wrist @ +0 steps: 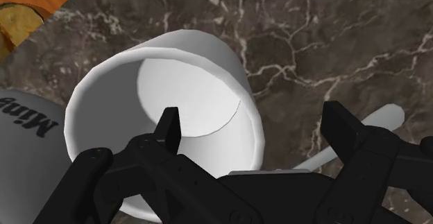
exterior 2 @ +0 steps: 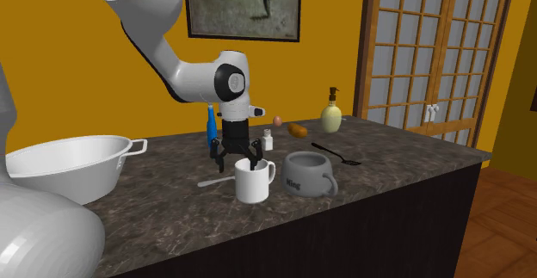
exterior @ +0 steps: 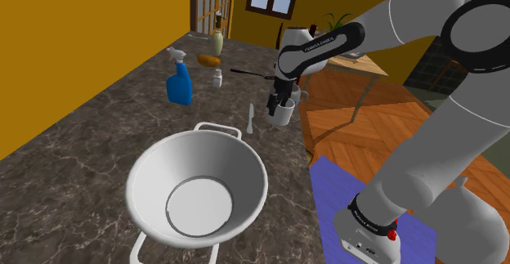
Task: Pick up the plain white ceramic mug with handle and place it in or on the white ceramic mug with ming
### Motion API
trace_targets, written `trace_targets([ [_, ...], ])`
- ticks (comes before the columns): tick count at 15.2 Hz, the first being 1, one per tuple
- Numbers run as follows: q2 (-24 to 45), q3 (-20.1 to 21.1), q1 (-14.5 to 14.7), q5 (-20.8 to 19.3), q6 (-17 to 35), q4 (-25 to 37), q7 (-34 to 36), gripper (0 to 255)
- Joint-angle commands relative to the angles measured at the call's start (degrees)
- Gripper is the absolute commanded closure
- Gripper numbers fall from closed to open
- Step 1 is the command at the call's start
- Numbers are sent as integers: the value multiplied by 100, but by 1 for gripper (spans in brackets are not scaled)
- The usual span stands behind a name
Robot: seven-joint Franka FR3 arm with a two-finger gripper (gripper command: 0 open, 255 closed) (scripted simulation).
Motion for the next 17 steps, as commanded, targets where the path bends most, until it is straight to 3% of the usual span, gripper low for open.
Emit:
trace_targets([
  [1,22,1,1,3,30,-5,0,0],
  [6,21,1,1,3,29,-5,0,0],
  [7,21,1,1,3,29,-5,0,255],
  [17,-27,2,1,-3,-49,26,4,255],
])
